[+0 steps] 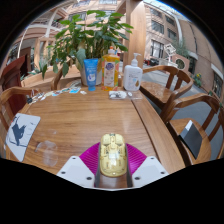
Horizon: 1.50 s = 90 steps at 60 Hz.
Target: Arrange mouse
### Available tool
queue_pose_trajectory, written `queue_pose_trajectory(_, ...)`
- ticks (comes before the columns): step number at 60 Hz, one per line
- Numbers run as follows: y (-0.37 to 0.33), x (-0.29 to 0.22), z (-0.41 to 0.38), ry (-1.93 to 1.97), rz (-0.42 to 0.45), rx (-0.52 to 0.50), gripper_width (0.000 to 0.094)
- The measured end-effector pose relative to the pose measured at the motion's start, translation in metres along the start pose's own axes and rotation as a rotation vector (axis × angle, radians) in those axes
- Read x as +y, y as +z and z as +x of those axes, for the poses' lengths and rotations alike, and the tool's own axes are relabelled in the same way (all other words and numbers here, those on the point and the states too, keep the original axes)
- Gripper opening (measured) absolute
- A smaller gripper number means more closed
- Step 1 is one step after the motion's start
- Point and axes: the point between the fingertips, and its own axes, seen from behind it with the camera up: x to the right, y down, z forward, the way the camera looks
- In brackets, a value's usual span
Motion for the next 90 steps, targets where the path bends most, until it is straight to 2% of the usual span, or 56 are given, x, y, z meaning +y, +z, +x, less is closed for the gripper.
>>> queue_pose_trajectory(8,-0.017,-0.030,0.016,-0.017,0.067,0.085,0.0366)
queue_pose_trajectory(17,-0.078,-0.135,0.006,0.023,0.265,0.109,0.0366)
queue_pose_trajectory(24,-0.137,-0.222,-0.045,0.039,0.439,0.055,0.0365)
queue_pose_trajectory(27,-0.159,-0.243,-0.083,0.045,0.494,0.002,0.0365)
queue_pose_trajectory(30,-0.167,-0.261,-0.117,0.031,0.504,-0.055,0.0363)
queue_pose_trajectory(34,-0.165,-0.246,-0.182,0.008,0.499,-0.126,0.0362)
queue_pose_trajectory(36,-0.157,-0.243,-0.210,-0.010,0.462,-0.164,0.0362)
queue_pose_trajectory(40,-0.129,-0.197,-0.271,-0.039,0.385,-0.231,0.0363)
queue_pose_trajectory(47,-0.074,-0.110,-0.342,-0.089,0.187,-0.304,0.0362)
queue_pose_trajectory(55,-0.040,-0.047,-0.376,-0.139,0.057,-0.284,0.0371)
queue_pose_trajectory(65,-0.033,-0.010,-0.397,-0.138,-0.036,-0.321,0.0499)
queue_pose_trajectory(67,-0.035,-0.011,-0.396,-0.140,-0.039,-0.321,0.0574)
queue_pose_trajectory(72,-0.052,-0.020,-0.393,-0.152,0.006,-0.325,0.0863)
queue_pose_trajectory(90,-0.179,-0.061,-0.368,-0.159,0.174,-0.309,0.0858)
